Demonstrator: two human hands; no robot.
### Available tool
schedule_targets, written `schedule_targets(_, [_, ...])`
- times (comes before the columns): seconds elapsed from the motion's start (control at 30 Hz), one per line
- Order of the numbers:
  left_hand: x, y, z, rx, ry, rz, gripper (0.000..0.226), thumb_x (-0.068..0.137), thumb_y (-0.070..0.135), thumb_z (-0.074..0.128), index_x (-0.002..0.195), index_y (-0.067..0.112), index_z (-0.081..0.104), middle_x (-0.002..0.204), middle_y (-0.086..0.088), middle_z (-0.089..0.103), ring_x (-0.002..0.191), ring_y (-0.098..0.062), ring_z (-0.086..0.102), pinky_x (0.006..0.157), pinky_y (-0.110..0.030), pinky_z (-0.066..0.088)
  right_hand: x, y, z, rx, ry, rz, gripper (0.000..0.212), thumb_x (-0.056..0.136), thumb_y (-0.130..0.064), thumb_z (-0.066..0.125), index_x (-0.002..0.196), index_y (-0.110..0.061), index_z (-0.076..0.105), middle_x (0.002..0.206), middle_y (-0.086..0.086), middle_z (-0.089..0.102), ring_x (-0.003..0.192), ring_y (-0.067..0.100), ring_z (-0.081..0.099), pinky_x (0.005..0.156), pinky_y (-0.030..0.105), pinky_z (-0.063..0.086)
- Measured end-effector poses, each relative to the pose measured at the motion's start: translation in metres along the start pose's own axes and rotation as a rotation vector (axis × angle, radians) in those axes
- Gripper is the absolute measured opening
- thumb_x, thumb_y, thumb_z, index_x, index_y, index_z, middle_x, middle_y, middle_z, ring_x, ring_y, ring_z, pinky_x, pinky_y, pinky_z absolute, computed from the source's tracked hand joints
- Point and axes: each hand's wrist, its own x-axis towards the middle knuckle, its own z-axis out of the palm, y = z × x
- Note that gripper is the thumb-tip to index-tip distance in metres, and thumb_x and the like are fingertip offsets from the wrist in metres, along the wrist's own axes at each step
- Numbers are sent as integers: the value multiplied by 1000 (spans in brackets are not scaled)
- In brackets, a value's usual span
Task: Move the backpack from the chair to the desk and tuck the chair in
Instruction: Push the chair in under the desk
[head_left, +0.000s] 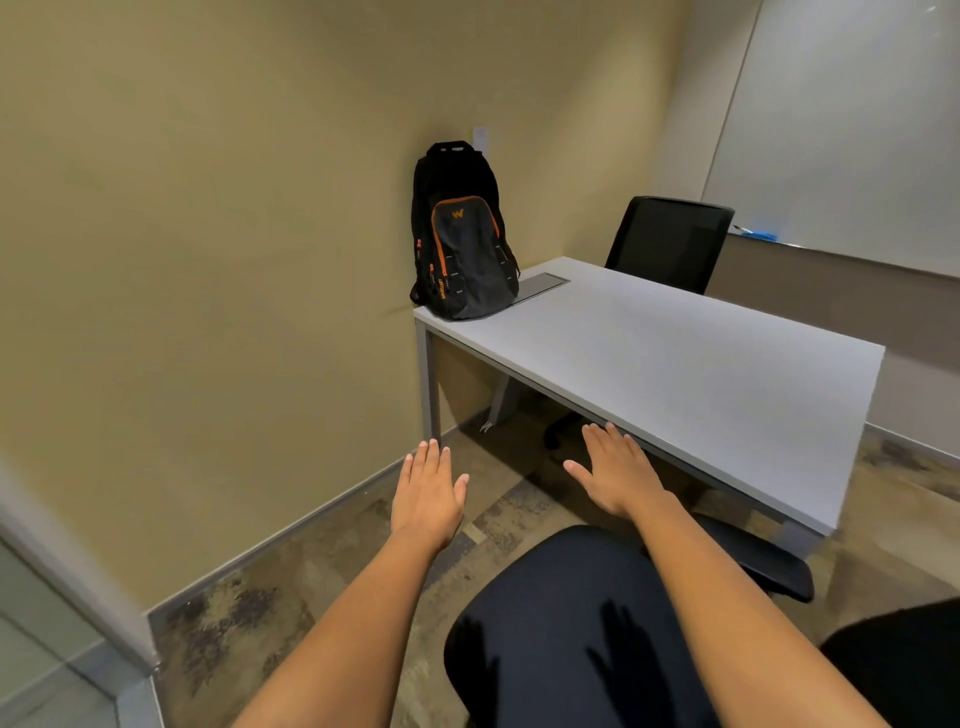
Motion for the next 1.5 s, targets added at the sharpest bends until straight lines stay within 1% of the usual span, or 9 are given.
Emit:
schedule_targets(0.23, [-64,101,6,-53,60,-85,56,102,38,20,149,9,17,159,-10,11,146,-21,4,118,-35,1,-57,64,-25,-67,-29,-106,68,100,-47,27,154,-11,5,162,8,5,150,23,-1,120,38,1])
schedule_targets(0.43, [-119,178,7,-60,59,-132,56,102,38,20,149,8,17,159,-10,11,146,-21,4,119,-36,2,-109,115,-43,-54,-39,-167,68,100,-47,27,154,-11,6,162,8,6,149,25,0,120,40,3])
schedule_targets(0.67, [-172,225,1,-63,83,-157,56,101,38,22,148,8,20,158,-11,14,146,-23,7,118,-36,4,-165,168,-50,10,-28,-172,68,100,-48,27,153,-11,9,162,9,8,149,25,3,120,40,4])
schedule_targets(0.8, [-205,248,-2,-75,82,-173,56,101,38,24,148,6,23,157,-13,17,145,-24,9,118,-37,5,-196,195,-56,17,12,-149,67,99,-49,30,152,-10,15,160,11,17,148,28,13,119,41,12])
schedule_targets(0.97, [-245,287,-4,-106,47,-141,57,101,39,25,147,5,24,156,-14,19,145,-25,11,119,-39,8,-242,230,-62,25,4,-126,68,99,-50,30,152,-9,15,159,12,18,147,29,15,118,40,15])
schedule_targets(1.1, [-270,322,-11,-159,0,-147,57,101,40,24,145,3,28,156,-16,21,144,-27,13,118,-40,11,-279,253,-70,63,4,-140,68,99,-49,32,151,-8,17,157,13,24,144,29,23,115,40,21])
schedule_targets(1.27, [-296,368,-18,-229,-26,-157,57,101,41,24,141,3,37,150,-17,34,139,-29,27,113,-41,21,-312,277,-72,113,-31,-195,64,99,-48,32,148,-8,27,152,15,34,140,29,31,111,41,28])
schedule_targets(1.37, [-304,394,-20,-286,-40,-207,56,100,44,23,139,7,41,144,-15,43,132,-31,38,107,-42,30,-319,287,-76,153,-46,-259,62,99,-48,33,148,-10,29,154,11,32,141,26,30,113,40,28])
schedule_targets(1.5, [-308,430,-21,-244,-101,-267,60,99,49,16,132,11,50,137,-14,51,124,-31,46,99,-44,36,-316,312,-81,120,-89,-301,62,99,-49,31,147,-10,33,154,9,34,141,25,32,113,40,28])
